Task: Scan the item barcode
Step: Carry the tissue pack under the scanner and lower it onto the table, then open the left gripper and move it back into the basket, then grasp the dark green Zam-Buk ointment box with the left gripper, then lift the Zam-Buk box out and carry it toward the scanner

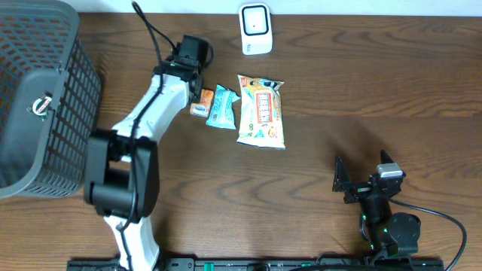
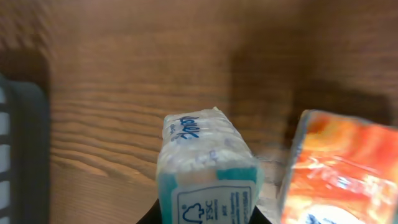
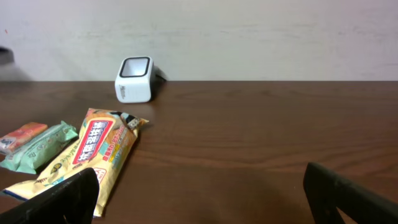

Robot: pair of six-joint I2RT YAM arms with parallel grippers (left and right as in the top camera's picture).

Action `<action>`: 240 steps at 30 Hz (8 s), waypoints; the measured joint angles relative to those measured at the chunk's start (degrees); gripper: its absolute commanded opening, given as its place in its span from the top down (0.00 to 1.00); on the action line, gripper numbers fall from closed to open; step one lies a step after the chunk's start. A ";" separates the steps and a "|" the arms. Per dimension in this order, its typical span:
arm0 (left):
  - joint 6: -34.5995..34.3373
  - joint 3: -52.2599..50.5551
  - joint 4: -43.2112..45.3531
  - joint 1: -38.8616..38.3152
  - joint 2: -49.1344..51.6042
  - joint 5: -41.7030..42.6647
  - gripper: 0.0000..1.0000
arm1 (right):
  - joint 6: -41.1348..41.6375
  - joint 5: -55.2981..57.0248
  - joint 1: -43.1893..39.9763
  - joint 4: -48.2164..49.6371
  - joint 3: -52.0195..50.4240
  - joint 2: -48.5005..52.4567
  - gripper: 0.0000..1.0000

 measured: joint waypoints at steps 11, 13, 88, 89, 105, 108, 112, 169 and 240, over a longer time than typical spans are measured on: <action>-3.17 -0.02 -0.17 -0.04 2.82 0.98 0.51 | 0.00 0.00 0.00 0.02 0.00 0.00 0.01; -3.41 0.00 -0.11 -0.04 2.82 1.18 0.50 | 0.00 0.00 0.00 0.02 0.00 0.00 0.01; -13.00 -0.35 2.47 9.94 -11.43 42.18 0.55 | -0.02 0.00 0.00 0.00 0.00 0.00 0.01; -12.94 -0.35 2.62 10.03 -13.64 42.07 0.55 | 0.00 0.00 0.00 0.00 0.00 0.00 0.01; -12.44 -0.35 6.62 10.36 -36.28 28.17 0.04 | -0.02 0.00 0.00 0.00 0.00 0.00 0.01; -12.44 -0.35 9.22 10.34 -39.54 26.10 0.03 | -0.02 0.00 0.00 0.00 0.00 0.00 0.01; -12.44 -0.35 11.10 10.38 -43.23 20.48 0.03 | -0.02 0.00 0.00 0.00 0.00 0.00 0.01; 1.33 30.60 -8.72 50.77 4.11 26.32 0.03 | -0.02 0.02 0.00 0.02 0.00 0.00 0.01; -24.22 29.53 -11.76 47.04 0.68 12.63 0.39 | 0.00 0.00 0.00 0.02 0.00 0.00 0.01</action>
